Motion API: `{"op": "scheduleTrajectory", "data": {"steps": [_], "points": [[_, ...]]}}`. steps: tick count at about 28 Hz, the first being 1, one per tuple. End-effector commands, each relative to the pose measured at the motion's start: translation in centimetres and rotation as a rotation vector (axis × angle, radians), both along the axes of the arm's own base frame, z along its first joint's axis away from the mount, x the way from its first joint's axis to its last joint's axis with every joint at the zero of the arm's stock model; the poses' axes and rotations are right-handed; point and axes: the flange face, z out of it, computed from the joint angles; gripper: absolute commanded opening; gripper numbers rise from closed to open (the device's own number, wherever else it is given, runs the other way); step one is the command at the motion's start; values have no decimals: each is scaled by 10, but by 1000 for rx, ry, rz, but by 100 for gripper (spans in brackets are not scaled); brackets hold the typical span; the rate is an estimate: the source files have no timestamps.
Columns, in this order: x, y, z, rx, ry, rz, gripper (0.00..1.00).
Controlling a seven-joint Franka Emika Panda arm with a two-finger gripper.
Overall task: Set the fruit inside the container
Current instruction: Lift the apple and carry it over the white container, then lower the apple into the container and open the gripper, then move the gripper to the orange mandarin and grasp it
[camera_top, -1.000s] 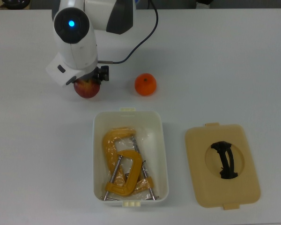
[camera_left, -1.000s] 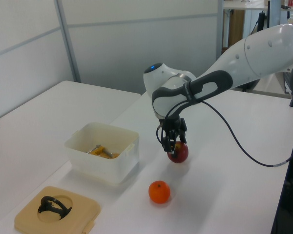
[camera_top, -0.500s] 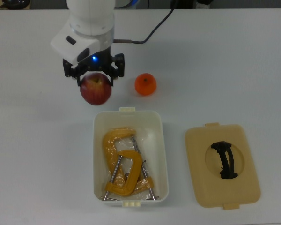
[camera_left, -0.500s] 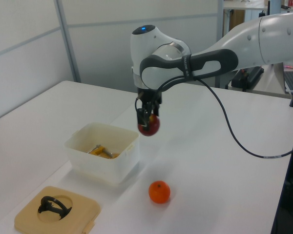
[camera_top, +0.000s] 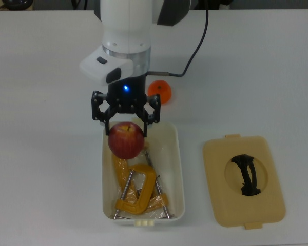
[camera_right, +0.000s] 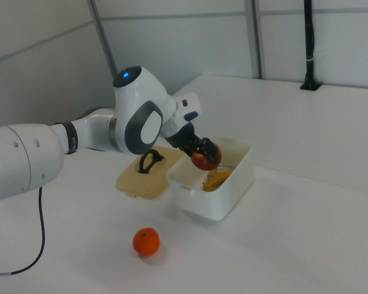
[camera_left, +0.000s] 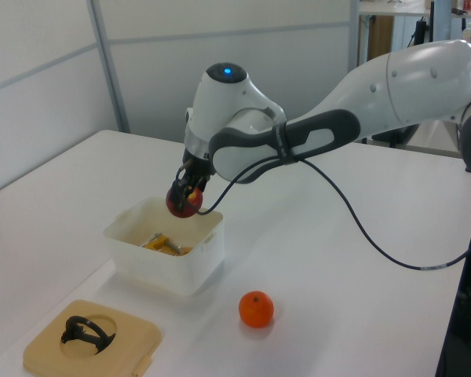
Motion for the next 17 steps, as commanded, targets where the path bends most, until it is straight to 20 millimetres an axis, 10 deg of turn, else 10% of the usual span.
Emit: {"op": "scheduleTrajectory", "data": {"steps": [1, 17], "points": [[3, 7, -5, 11, -20, -39, 100], [-83, 54, -19, -36, 497, 79, 100]]}}
